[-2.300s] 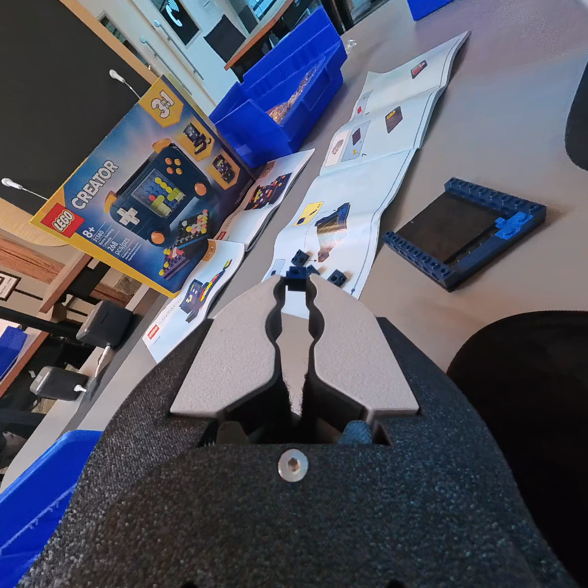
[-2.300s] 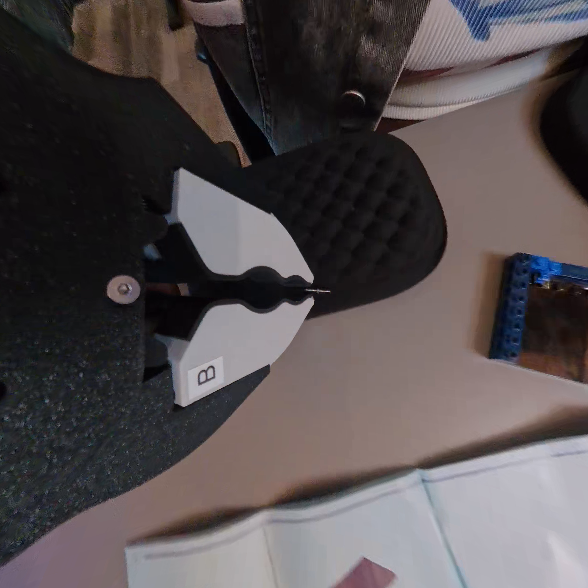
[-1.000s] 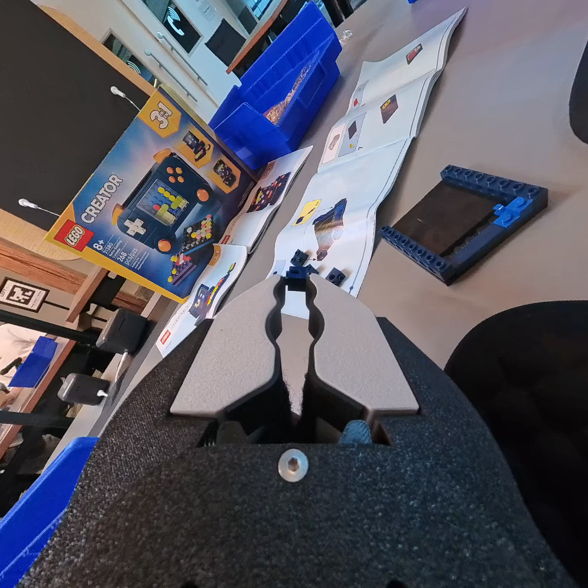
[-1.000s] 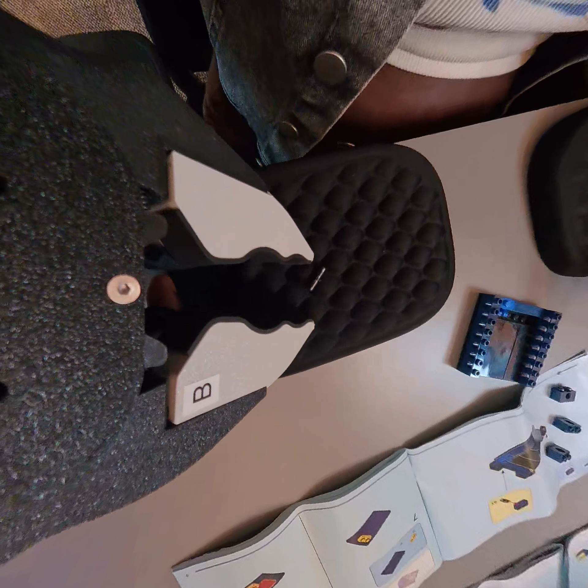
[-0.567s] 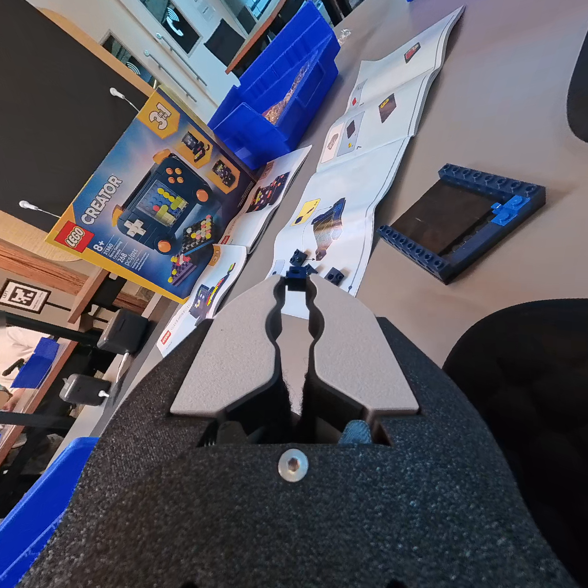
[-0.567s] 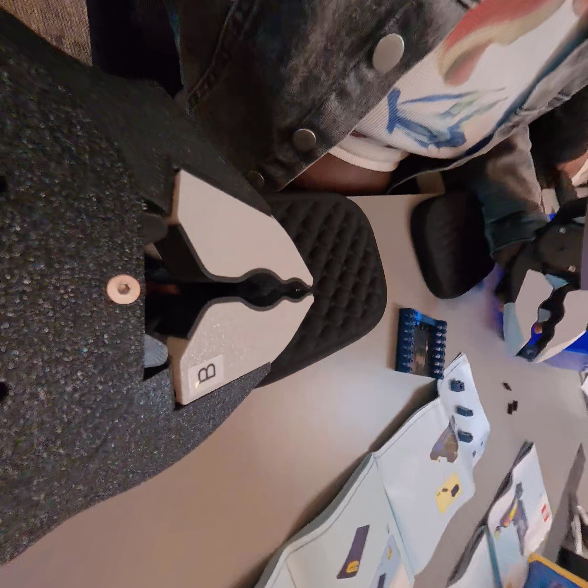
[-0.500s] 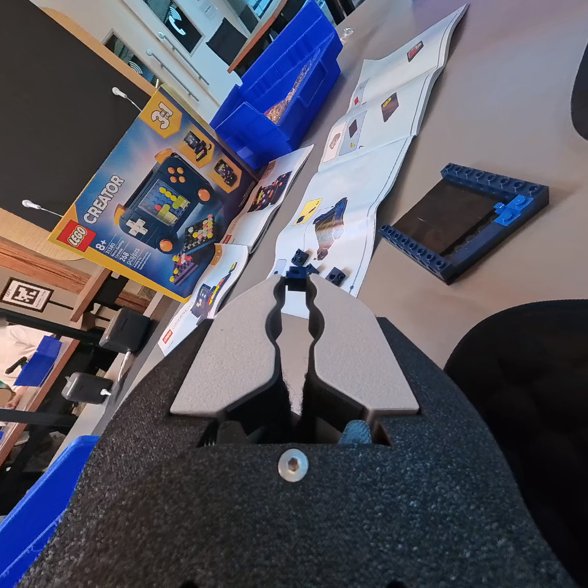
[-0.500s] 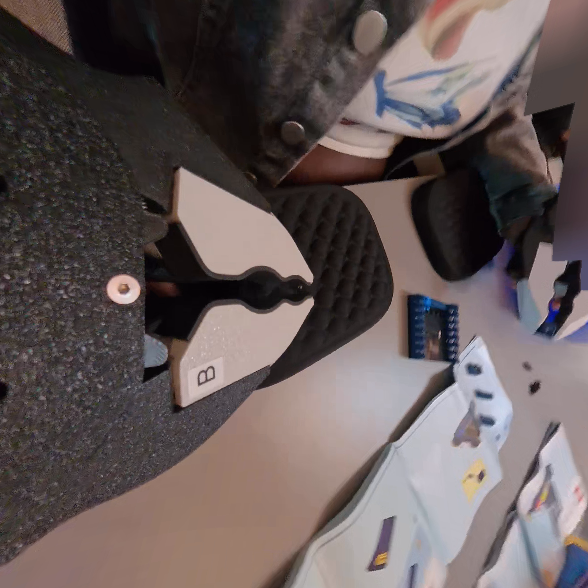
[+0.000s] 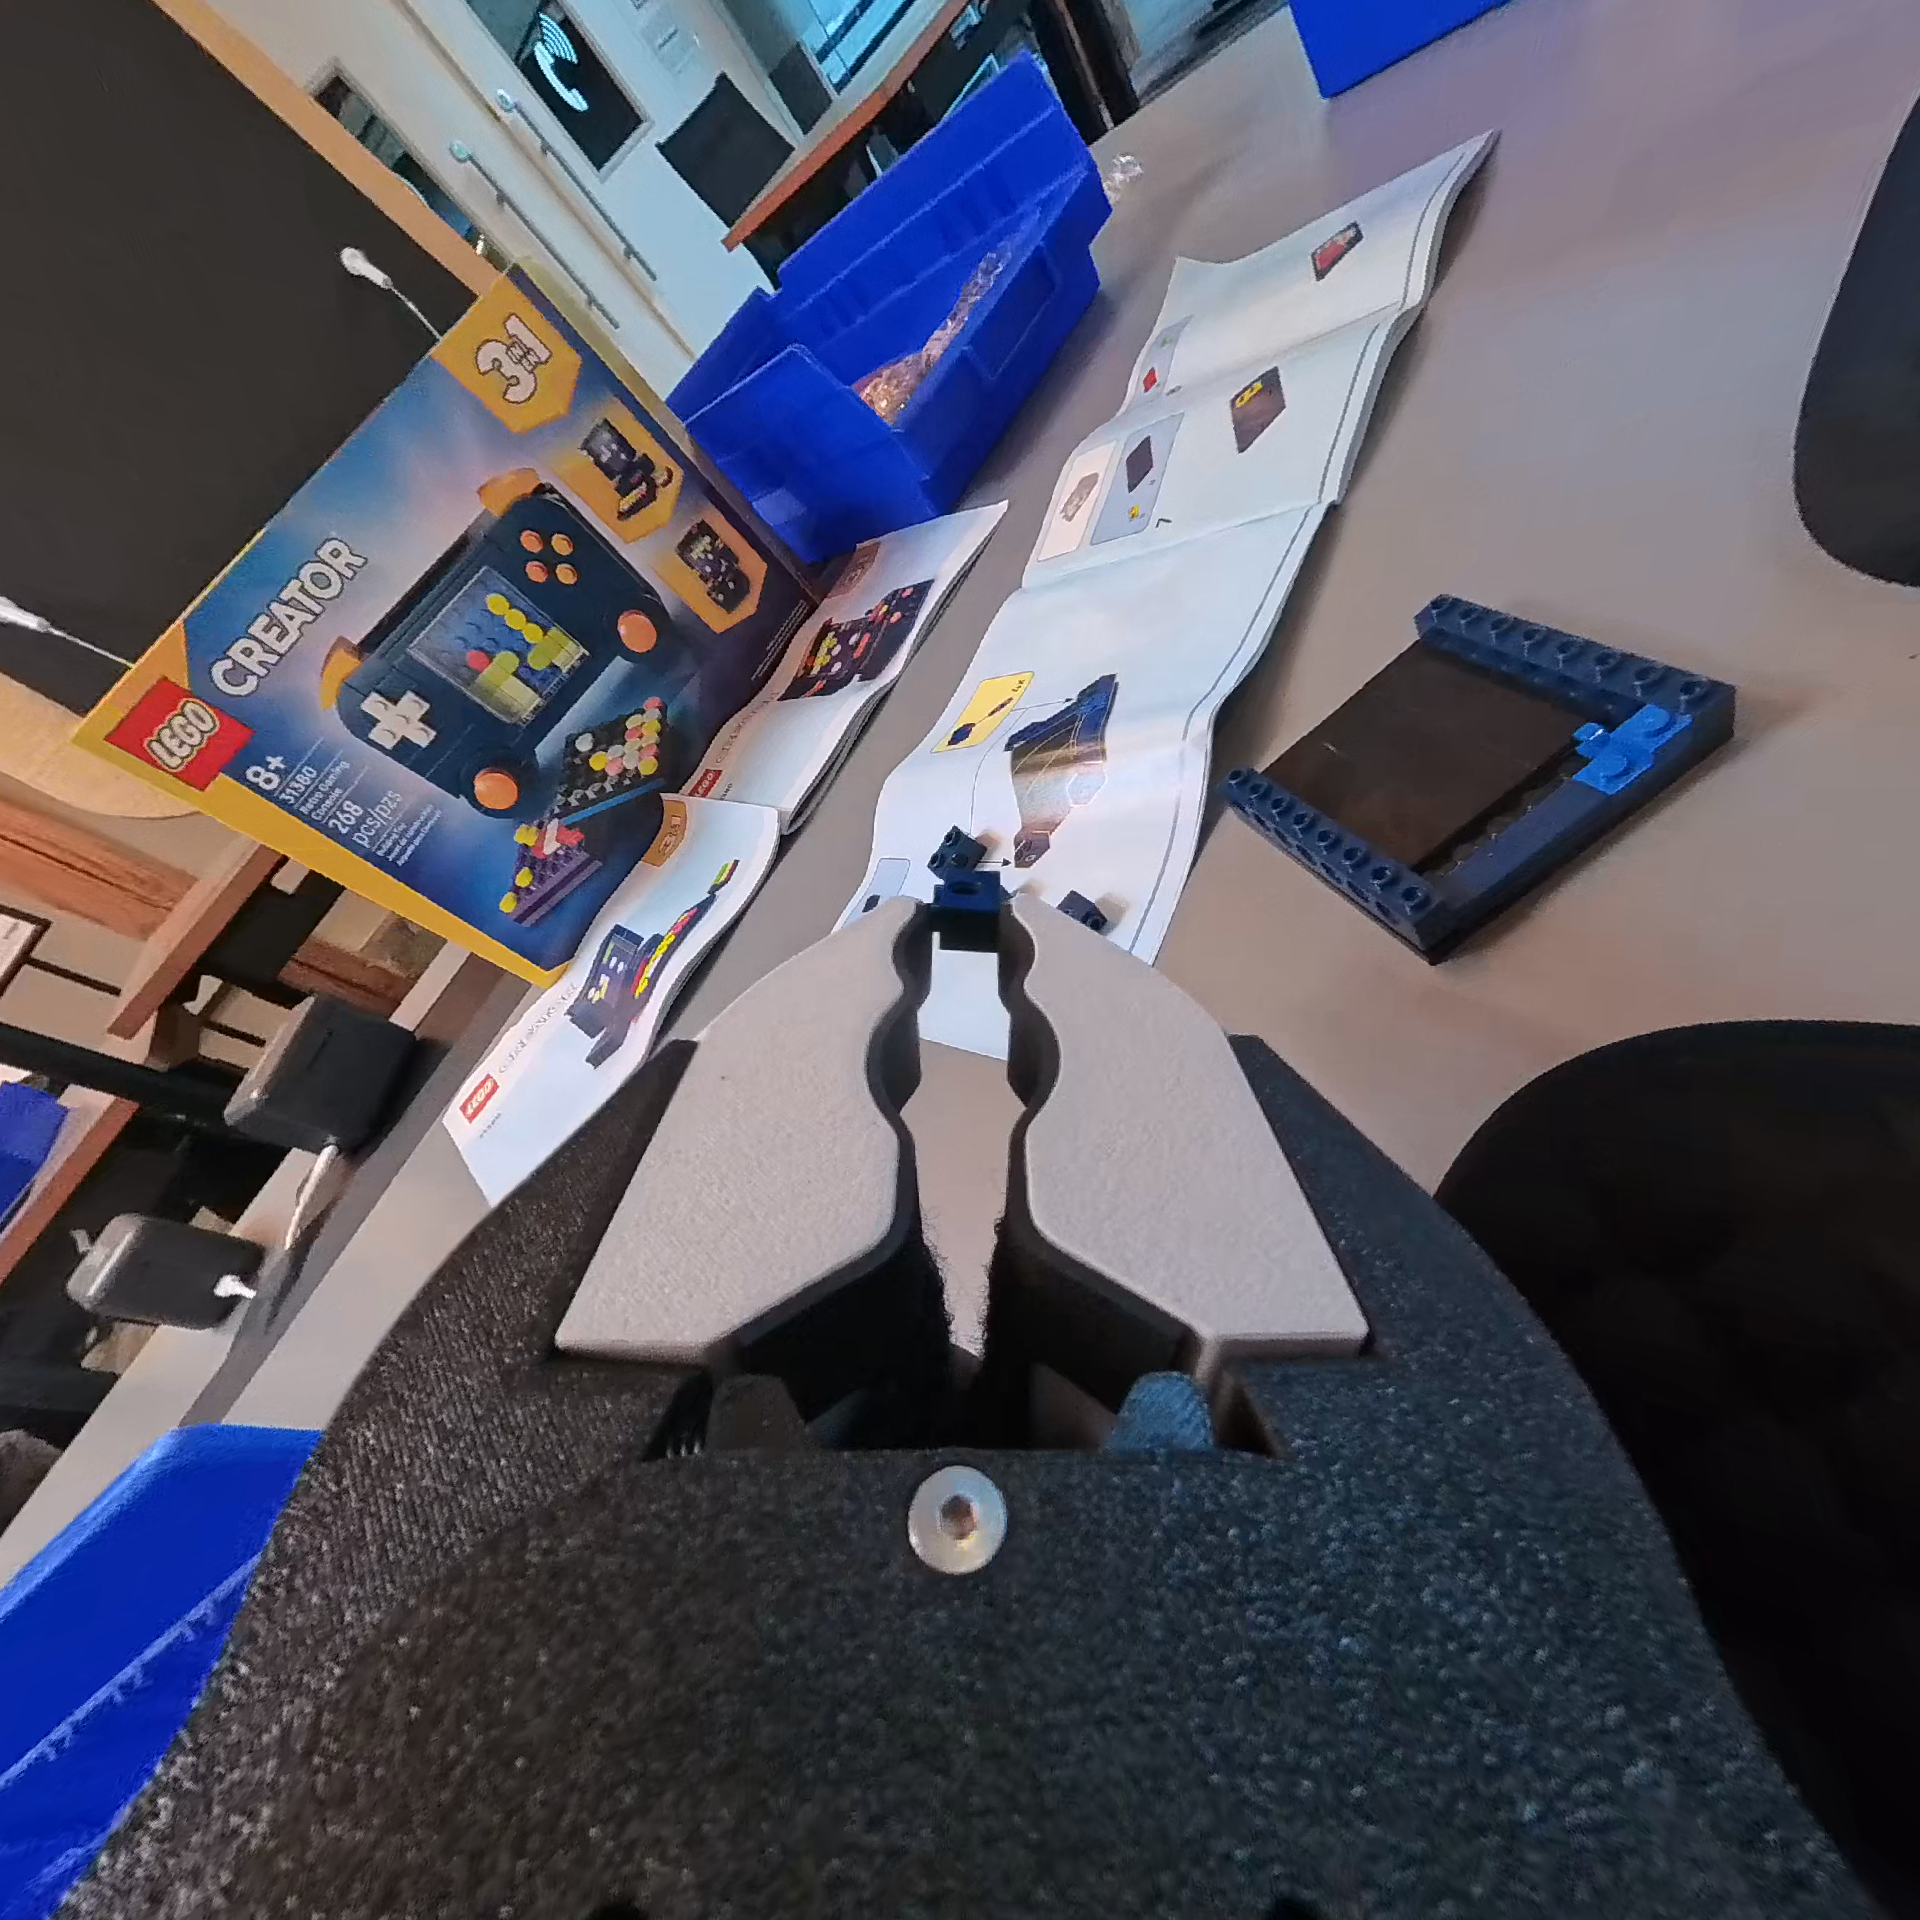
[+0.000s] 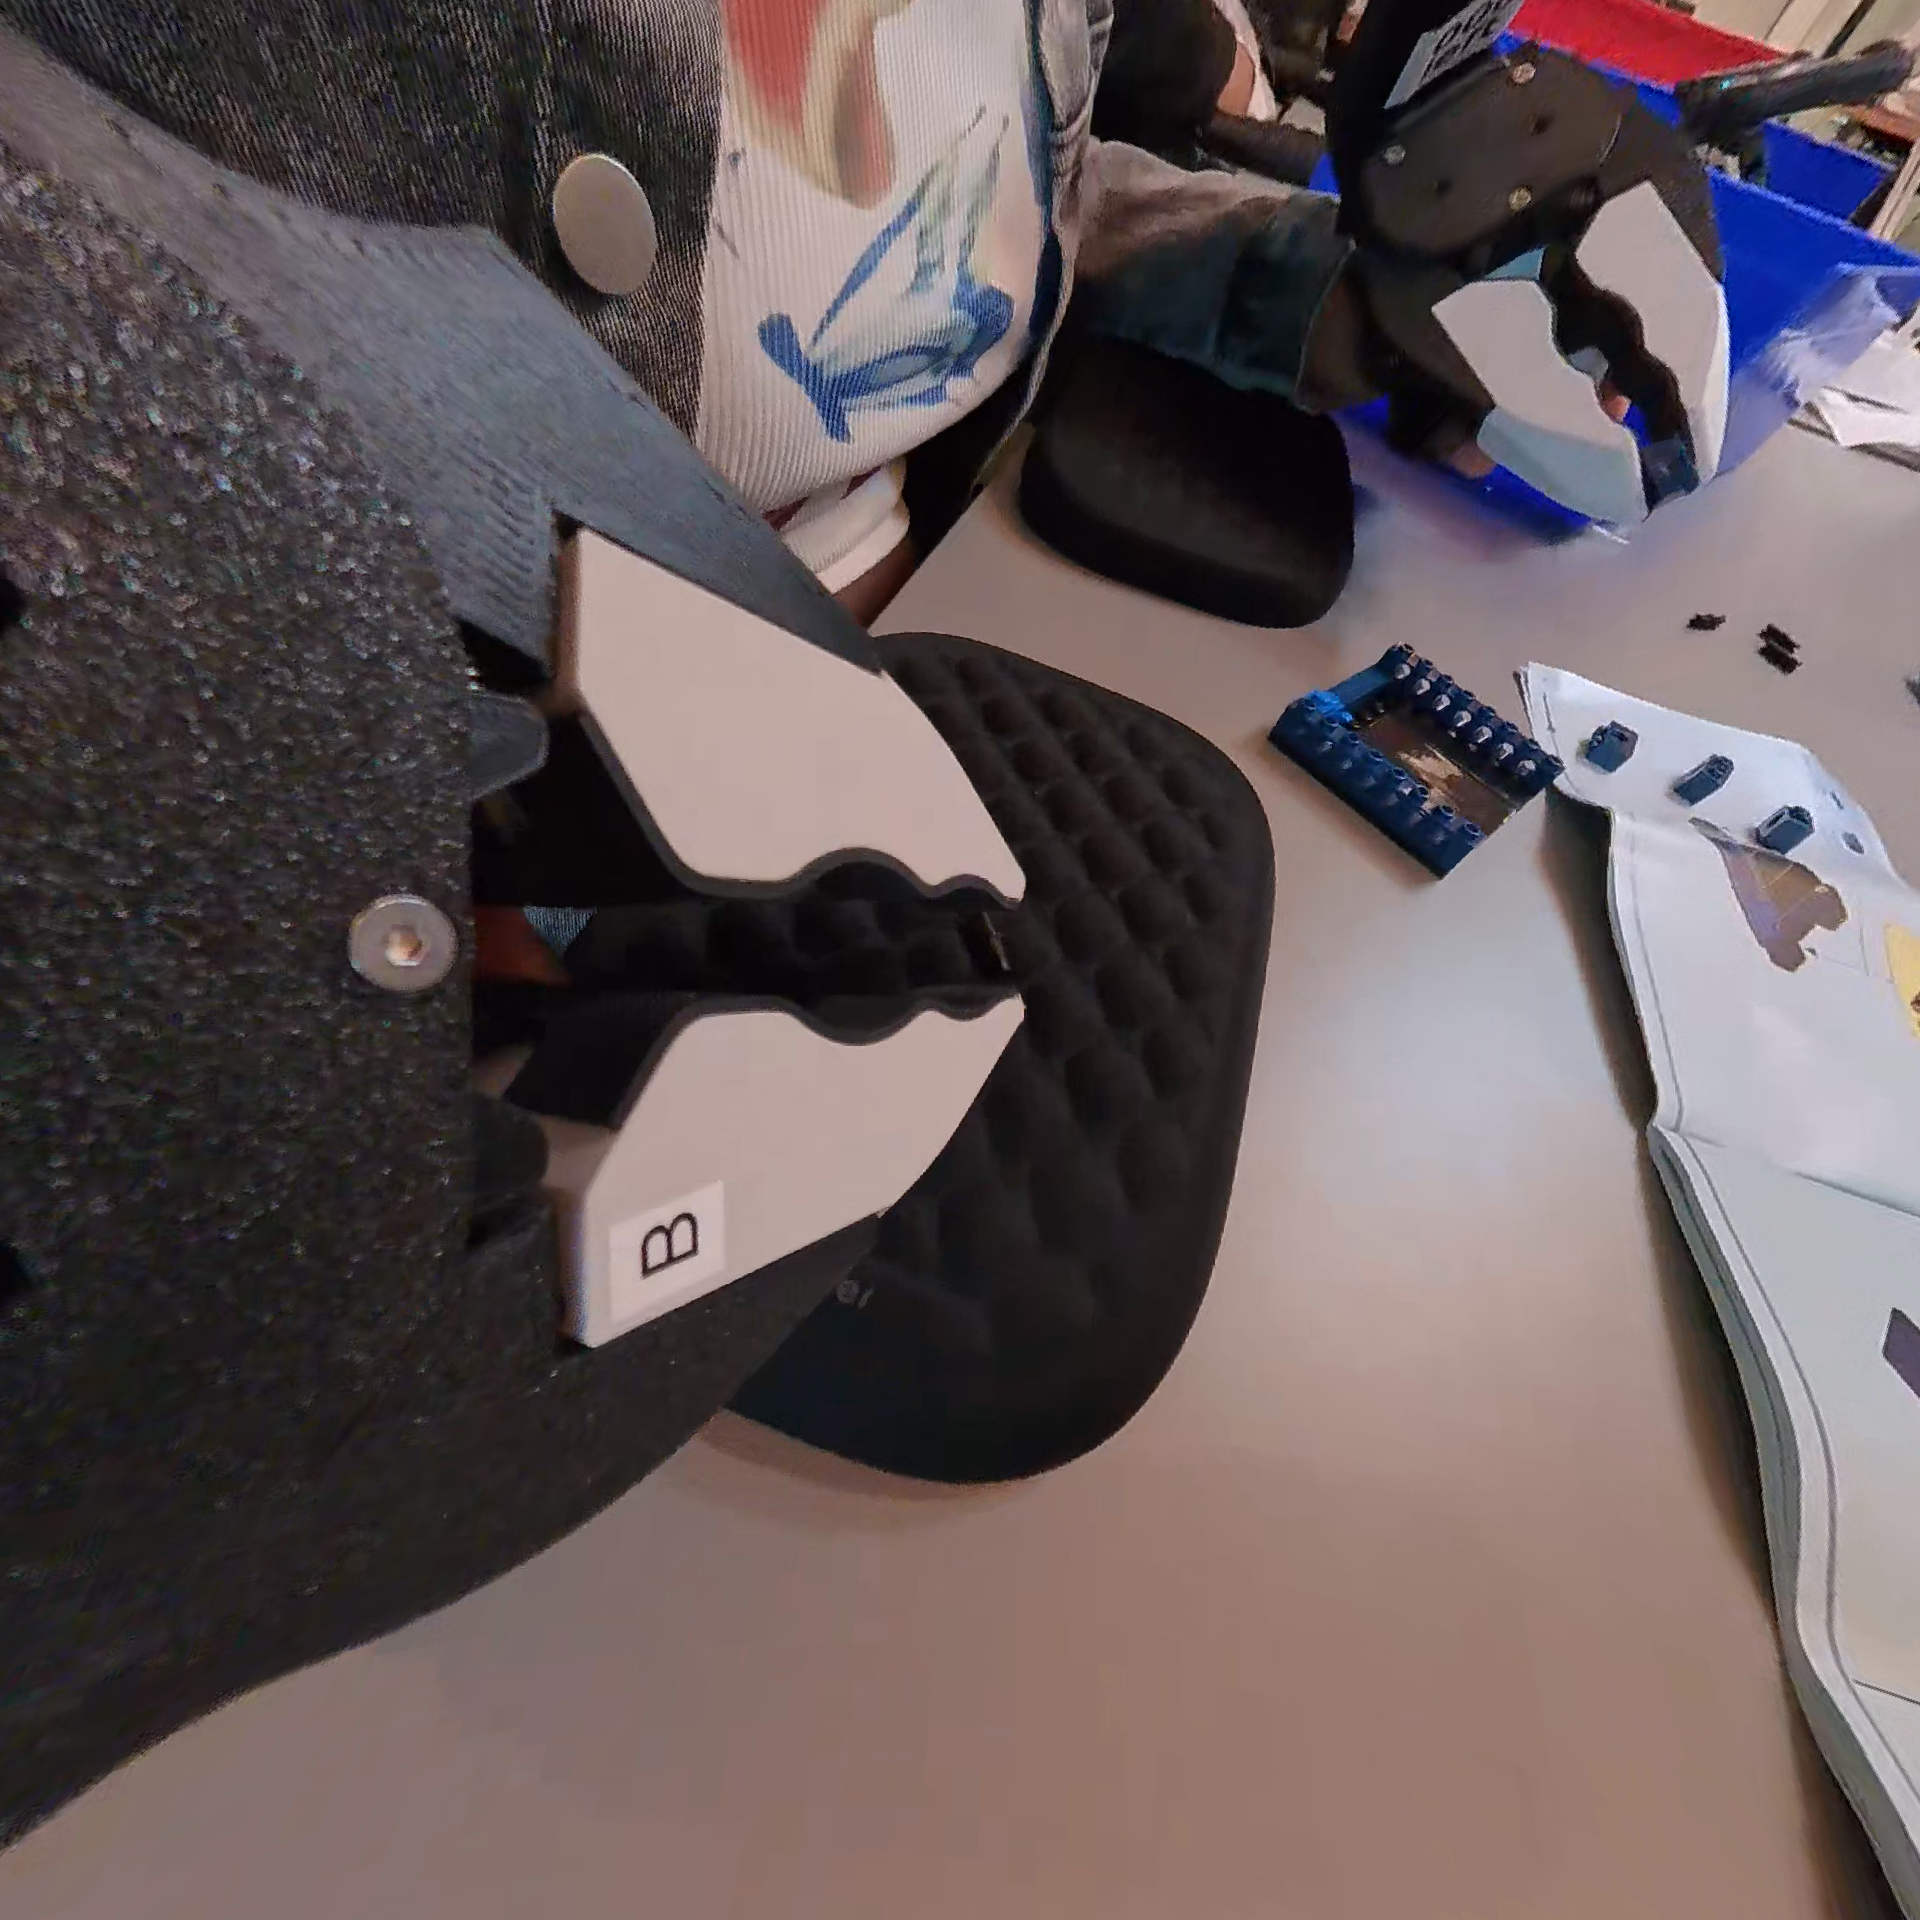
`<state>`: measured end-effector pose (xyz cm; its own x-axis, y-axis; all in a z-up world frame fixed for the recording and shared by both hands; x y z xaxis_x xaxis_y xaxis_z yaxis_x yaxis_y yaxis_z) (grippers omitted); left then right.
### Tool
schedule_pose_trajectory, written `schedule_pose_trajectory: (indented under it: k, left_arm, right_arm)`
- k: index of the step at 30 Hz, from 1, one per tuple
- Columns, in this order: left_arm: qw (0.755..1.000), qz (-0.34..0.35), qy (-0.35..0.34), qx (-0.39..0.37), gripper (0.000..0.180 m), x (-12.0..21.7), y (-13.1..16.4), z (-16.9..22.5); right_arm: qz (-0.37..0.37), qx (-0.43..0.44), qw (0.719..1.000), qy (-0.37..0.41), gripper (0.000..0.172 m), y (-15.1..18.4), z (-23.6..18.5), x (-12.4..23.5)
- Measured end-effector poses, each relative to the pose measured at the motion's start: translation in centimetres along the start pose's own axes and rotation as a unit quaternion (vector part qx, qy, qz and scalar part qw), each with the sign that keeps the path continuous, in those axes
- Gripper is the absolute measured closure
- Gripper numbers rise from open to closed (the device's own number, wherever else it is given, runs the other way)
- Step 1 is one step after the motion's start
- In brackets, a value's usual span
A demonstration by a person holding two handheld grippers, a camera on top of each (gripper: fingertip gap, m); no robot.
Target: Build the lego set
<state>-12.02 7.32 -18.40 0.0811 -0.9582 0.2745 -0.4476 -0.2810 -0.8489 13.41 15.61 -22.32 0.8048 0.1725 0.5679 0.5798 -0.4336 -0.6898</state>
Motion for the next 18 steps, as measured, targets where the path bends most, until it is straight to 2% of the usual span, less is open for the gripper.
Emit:
schedule_pose_trajectory:
  k: [10, 18]
  left_arm:
    - [1.0, 0.011, 0.003, 0.014, 0.169, 0.2, -0.2, -0.18]
    - [1.0, 0.013, 0.001, 0.012, 0.169, 0.21, -0.24, -0.21]
  right_arm:
    - [-0.02, 0.083, 0.994, 0.067, 0.159, 0.47, 0.12, -0.42]
    - [0.0, 0.13, 0.987, 0.091, 0.16, 0.24, -0.02, -0.6]
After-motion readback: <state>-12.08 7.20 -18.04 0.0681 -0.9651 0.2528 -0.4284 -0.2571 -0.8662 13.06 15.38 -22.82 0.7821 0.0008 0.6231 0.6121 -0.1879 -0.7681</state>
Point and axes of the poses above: each gripper's, where its closed fingertips meet, x back along the fingers, y out of its underside, z = x × y across the jaws, the point moved 1 cm from there along x, back along the fingers, and after that the axes turned 9 degrees about x, right-handed, at the moved point
